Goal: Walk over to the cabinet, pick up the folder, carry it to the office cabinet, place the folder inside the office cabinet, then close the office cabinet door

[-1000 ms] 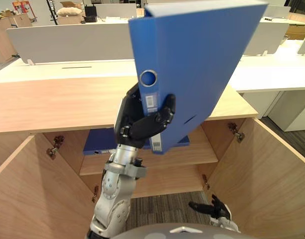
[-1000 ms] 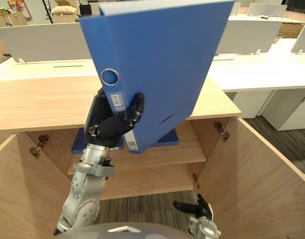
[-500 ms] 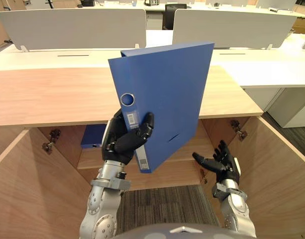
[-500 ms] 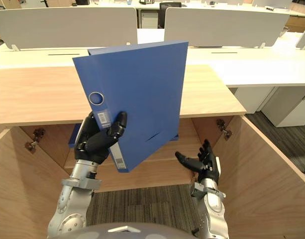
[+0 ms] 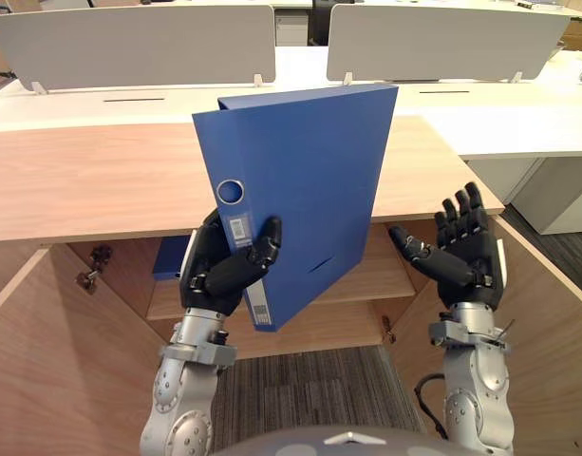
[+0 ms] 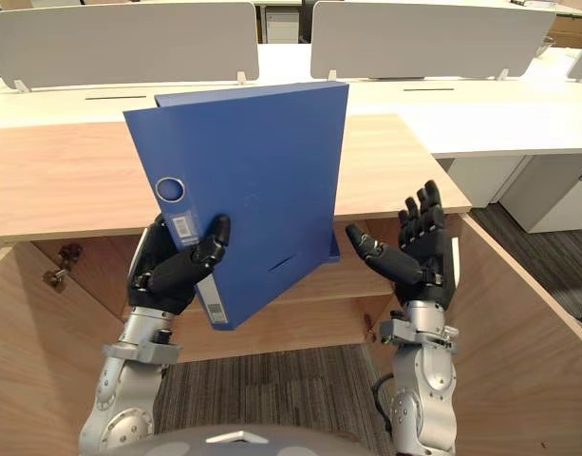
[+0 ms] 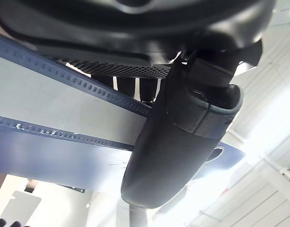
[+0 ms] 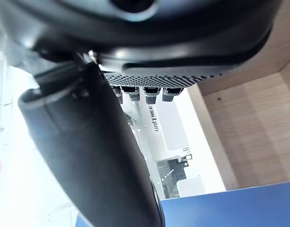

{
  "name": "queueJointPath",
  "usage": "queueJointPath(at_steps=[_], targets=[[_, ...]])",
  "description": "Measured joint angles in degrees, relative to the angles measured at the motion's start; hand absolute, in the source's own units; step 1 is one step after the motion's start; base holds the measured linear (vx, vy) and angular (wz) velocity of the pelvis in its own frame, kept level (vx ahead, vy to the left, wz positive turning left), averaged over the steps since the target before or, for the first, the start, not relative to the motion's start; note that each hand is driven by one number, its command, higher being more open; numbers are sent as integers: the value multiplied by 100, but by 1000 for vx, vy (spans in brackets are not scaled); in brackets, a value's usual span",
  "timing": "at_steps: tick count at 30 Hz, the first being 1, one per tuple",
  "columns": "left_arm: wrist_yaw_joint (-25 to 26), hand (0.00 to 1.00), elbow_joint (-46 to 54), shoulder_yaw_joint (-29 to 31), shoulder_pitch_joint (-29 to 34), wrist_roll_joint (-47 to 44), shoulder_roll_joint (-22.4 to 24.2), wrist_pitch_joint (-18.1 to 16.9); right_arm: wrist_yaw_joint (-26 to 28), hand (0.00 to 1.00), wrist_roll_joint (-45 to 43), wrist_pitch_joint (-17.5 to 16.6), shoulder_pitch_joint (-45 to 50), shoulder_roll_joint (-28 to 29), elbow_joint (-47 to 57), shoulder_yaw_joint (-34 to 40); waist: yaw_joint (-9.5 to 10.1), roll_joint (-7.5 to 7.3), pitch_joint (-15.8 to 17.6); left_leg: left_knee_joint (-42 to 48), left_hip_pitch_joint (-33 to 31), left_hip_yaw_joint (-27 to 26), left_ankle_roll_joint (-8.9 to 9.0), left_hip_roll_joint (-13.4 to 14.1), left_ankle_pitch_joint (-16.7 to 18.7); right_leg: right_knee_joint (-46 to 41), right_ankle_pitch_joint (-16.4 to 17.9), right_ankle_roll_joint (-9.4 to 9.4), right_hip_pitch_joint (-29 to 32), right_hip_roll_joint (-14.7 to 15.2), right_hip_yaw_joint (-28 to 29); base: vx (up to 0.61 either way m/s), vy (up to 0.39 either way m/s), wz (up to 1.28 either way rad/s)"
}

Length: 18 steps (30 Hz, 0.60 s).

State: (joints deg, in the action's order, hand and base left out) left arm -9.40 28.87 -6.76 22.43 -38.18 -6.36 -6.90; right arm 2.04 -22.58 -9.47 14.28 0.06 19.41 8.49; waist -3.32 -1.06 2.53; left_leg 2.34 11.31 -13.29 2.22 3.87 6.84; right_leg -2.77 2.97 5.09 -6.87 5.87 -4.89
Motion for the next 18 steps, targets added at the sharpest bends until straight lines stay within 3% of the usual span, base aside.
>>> queueJointPath(at_steps=[18], targets=[[-951, 0, -461, 149, -782, -62, -549, 15, 897, 100, 4, -65, -1017, -1274, -190, -128, 15, -32, 41, 36, -60, -80, -21, -17, 25, -1, -46, 18, 87, 12, 90, -2, -1, -3]])
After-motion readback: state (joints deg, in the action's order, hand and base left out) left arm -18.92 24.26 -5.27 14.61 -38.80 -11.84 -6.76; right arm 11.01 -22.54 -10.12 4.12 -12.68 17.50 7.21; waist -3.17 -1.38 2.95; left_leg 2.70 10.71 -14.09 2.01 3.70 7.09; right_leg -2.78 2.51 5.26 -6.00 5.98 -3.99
